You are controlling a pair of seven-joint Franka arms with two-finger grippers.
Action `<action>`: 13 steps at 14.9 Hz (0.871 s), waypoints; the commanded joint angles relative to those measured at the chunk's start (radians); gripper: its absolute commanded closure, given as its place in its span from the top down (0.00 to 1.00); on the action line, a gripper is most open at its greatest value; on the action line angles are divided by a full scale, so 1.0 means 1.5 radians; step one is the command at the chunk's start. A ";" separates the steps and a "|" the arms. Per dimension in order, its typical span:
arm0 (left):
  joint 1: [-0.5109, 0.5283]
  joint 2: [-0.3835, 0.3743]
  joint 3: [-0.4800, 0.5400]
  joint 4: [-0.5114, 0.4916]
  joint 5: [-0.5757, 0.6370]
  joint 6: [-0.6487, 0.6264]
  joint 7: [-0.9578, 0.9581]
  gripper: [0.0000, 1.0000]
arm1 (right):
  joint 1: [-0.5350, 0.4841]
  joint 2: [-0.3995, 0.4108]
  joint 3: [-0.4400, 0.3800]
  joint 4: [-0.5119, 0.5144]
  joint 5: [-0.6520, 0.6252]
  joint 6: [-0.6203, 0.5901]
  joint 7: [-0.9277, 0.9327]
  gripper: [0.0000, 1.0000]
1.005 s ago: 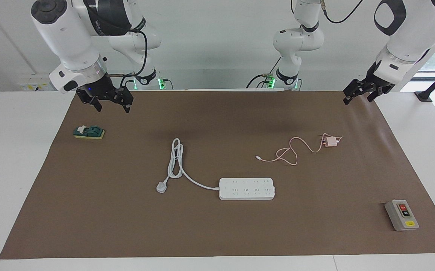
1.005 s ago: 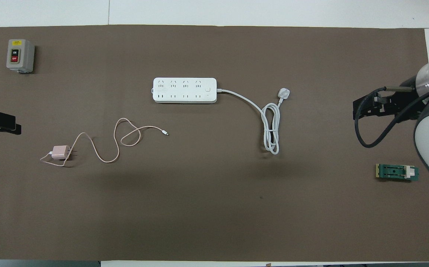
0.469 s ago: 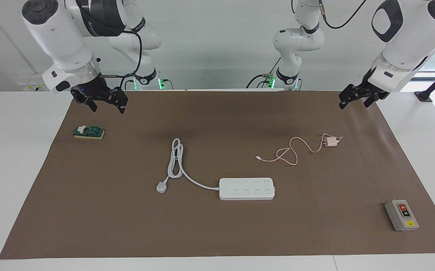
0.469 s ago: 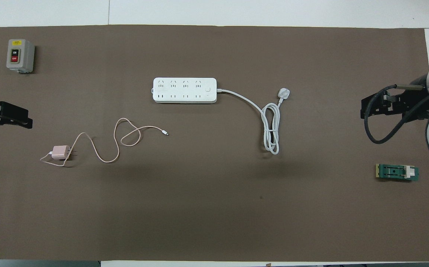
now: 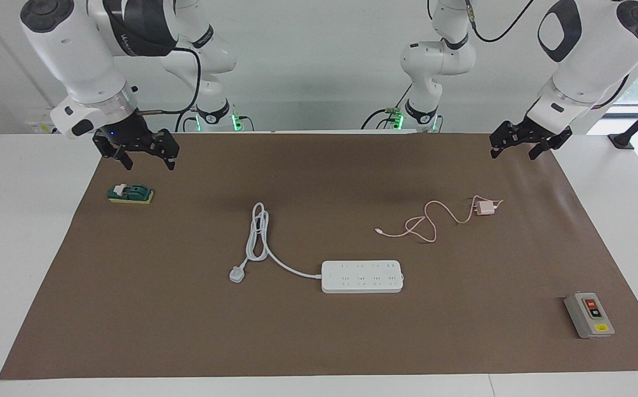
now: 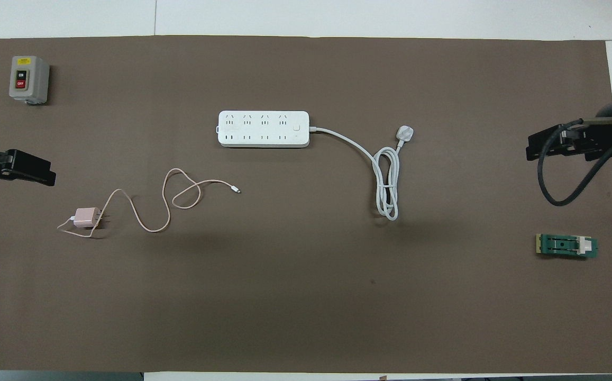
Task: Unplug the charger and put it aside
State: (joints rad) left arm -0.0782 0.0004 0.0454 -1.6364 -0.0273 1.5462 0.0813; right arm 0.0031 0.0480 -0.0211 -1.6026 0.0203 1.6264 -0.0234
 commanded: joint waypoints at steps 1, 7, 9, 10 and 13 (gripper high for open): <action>-0.009 -0.004 0.008 -0.008 0.007 0.019 0.008 1.00 | -0.012 0.008 -0.003 -0.003 -0.007 0.014 -0.042 1.00; -0.004 -0.005 0.009 -0.022 0.007 0.056 0.007 1.00 | -0.016 0.001 -0.003 -0.002 -0.008 0.004 -0.038 1.00; -0.004 -0.007 0.008 -0.022 0.007 0.054 0.008 1.00 | -0.017 -0.001 -0.001 -0.004 -0.008 0.003 -0.040 1.00; -0.004 -0.007 0.008 -0.022 0.007 0.053 0.008 1.00 | -0.017 -0.006 -0.002 -0.004 -0.007 0.003 -0.039 1.00; -0.004 -0.008 0.008 -0.022 0.007 0.046 0.009 1.00 | -0.014 -0.022 -0.002 -0.005 -0.007 -0.001 -0.040 1.00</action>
State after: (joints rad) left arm -0.0782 0.0011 0.0509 -1.6492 -0.0273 1.6049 0.0813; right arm -0.0092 0.0449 -0.0354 -1.5996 0.0203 1.6316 -0.0667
